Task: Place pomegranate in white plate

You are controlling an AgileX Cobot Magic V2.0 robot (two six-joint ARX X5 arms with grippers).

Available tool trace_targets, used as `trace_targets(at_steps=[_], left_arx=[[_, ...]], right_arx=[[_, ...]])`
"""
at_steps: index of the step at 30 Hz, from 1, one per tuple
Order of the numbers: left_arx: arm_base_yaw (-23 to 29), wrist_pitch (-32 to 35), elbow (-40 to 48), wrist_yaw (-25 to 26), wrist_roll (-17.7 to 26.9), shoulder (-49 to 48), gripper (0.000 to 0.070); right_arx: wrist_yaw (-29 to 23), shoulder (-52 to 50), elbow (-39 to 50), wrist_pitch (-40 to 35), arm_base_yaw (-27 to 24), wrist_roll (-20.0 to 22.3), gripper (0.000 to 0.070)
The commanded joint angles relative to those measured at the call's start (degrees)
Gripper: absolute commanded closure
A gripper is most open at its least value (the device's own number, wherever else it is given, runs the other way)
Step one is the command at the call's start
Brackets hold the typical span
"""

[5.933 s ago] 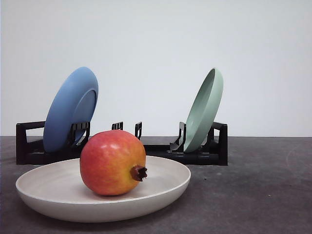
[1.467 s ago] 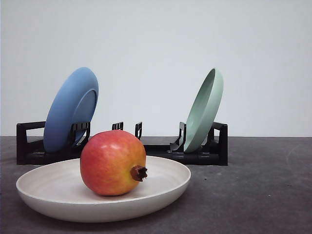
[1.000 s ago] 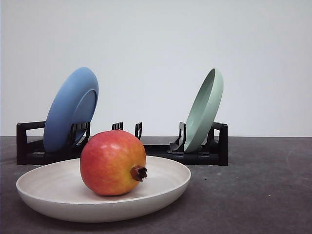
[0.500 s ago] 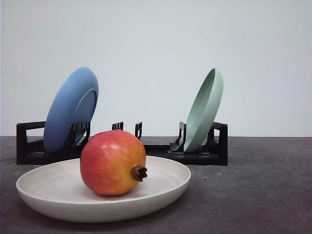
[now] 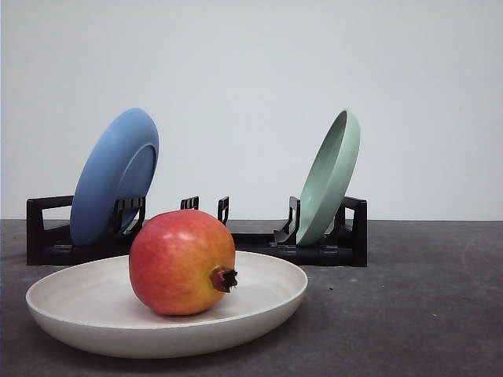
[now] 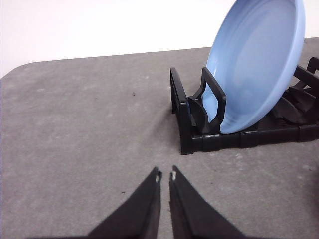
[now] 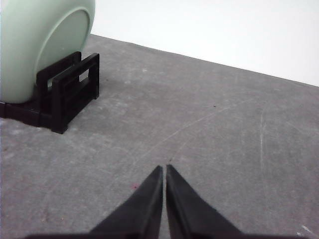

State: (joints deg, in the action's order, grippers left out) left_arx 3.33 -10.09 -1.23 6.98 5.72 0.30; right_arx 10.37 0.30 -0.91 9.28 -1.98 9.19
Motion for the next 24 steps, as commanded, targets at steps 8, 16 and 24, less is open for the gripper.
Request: trace_targets(at_steps=[8,16,24], left_arx=[[0.0,-0.3,0.5,-0.1,-0.4,-0.1,0.0672],[0.0,-0.3,0.5,-0.1,-0.4,-0.1,0.0672],[0.0,-0.3,0.5,-0.1,-0.4,-0.1,0.0672]], right_arx=[[0.1,-0.1,0.3,-0.2,0.0,0.0,0.0698],[0.1,-0.1,0.3,-0.2,0.0,0.0,0.0699],[0.1,-0.1,0.3,-0.2,0.0,0.0,0.0699]])
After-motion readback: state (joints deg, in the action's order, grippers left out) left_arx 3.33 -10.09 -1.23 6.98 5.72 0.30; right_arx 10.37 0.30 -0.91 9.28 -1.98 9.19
